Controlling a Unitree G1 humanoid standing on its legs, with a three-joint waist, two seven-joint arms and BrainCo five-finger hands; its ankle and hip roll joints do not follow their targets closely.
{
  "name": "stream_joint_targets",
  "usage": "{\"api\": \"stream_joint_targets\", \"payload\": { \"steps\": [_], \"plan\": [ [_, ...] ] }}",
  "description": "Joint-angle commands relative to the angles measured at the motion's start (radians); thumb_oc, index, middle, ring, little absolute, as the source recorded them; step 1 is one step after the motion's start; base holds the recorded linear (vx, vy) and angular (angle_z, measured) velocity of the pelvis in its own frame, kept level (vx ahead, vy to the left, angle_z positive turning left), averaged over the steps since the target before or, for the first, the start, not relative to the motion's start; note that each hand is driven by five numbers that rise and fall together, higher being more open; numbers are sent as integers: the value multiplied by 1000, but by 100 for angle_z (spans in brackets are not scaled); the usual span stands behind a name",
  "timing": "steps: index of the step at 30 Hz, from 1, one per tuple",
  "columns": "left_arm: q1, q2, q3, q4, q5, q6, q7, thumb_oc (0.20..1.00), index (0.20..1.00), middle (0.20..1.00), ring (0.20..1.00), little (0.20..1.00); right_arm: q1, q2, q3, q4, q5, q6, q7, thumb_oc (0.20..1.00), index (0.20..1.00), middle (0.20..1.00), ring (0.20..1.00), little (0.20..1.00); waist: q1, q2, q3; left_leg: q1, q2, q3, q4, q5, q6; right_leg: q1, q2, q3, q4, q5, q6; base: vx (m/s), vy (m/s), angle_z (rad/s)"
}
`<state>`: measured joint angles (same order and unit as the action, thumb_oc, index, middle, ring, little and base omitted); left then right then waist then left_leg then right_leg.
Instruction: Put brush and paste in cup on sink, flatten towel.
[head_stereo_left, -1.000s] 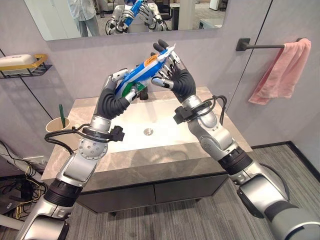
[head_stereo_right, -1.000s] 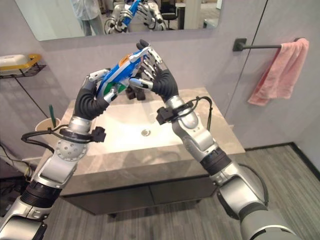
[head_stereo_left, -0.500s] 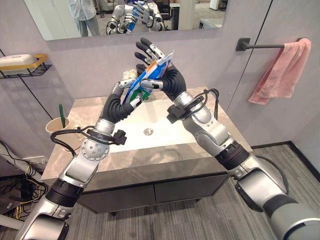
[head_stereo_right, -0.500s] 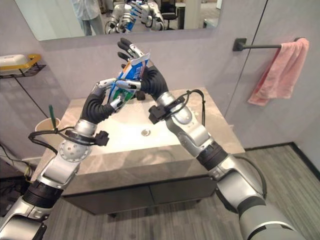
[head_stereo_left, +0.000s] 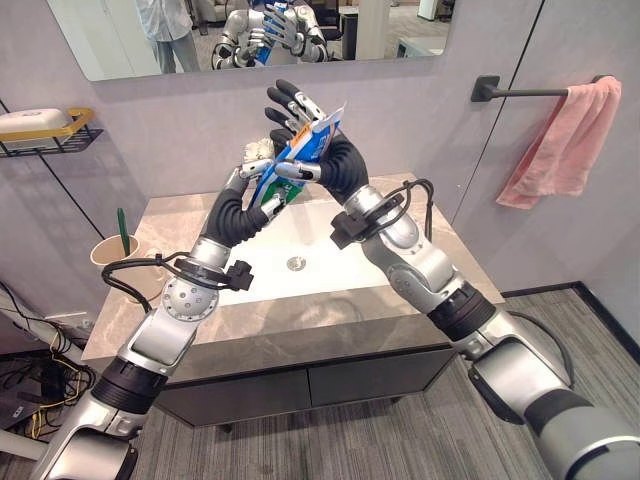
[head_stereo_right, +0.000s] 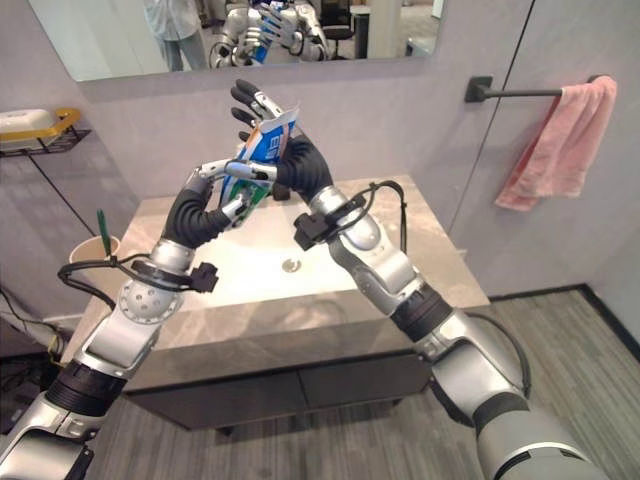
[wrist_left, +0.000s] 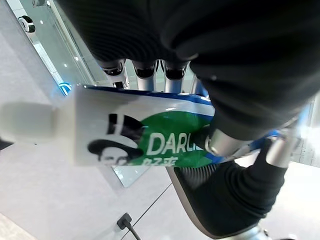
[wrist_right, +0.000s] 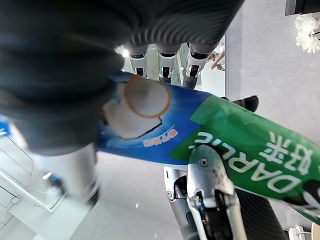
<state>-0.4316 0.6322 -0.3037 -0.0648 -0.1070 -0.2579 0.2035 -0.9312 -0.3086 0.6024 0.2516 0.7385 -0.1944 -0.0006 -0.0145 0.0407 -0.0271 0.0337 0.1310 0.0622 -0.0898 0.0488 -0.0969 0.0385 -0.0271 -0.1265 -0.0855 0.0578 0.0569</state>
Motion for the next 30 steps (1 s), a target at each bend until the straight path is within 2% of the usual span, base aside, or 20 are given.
{"api": "stream_joint_targets", "payload": {
  "steps": [1, 9, 10, 11, 12, 21, 30],
  "plan": [
    [-58, 67, 14, -13, 5, -60, 41, 200, 200, 200, 200, 200, -89, 16, -20, 30, -17, -38, -30, 200, 200, 200, 200, 200, 6, -72, -26, 52, 21, 22, 2, -22, -20, 14, -70, 37, -2, -14, 49, 0, 0, 0],
    [-41, 50, 31, -8, 14, -52, 62, 200, 200, 200, 200, 200, -65, 24, -53, 20, -29, -48, -59, 200, 200, 200, 200, 200, 5, -77, -24, 54, 24, 22, 2, -22, -20, 18, -66, 32, -2, -16, 48, 0, 0, 0],
    [-34, 41, 36, -9, 17, -49, 67, 354, 354, 354, 354, 354, -57, 29, -63, 19, -32, -53, -69, 200, 200, 200, 200, 200, 5, -79, -24, 54, 24, 21, 2, -23, -20, 18, -66, 31, -2, -16, 47, 0, 0, 0],
    [-27, 38, 40, -7, 22, -49, 73, 561, 561, 561, 561, 561, -53, 31, -69, 18, -33, -57, -75, 200, 200, 200, 200, 200, 6, -81, -24, 55, 24, 20, 2, -23, -19, 19, -66, 31, -2, -16, 47, 0, 0, 0],
    [-19, 33, 44, -5, 32, -45, 80, 1000, 1000, 1000, 1000, 1000, -49, 34, -81, 16, -42, -62, -88, 200, 200, 200, 200, 200, 9, -82, -22, 55, 25, 19, 2, -23, -18, 20, -65, 28, -2, -17, 47, 0, 0, 0],
    [78, 32, 109, -35, 67, -30, 115, 1000, 1000, 1000, 1000, 1000, -32, 54, -124, 10, -75, -74, -139, 200, 200, 200, 200, 200, 27, -91, -16, 51, 21, 7, 2, -26, -14, 26, -69, 18, -2, -20, 46, 2, 7, 4],
    [304, 64, 265, -92, 55, -37, 122, 1000, 1000, 1000, 1000, 1000, -53, 25, -158, 2, -124, -78, -171, 200, 200, 200, 200, 200, 75, -104, -5, 38, 13, -20, 2, -23, -9, 30, -75, -3, -2, -18, 47, 1, 13, 8]
  ]
}}
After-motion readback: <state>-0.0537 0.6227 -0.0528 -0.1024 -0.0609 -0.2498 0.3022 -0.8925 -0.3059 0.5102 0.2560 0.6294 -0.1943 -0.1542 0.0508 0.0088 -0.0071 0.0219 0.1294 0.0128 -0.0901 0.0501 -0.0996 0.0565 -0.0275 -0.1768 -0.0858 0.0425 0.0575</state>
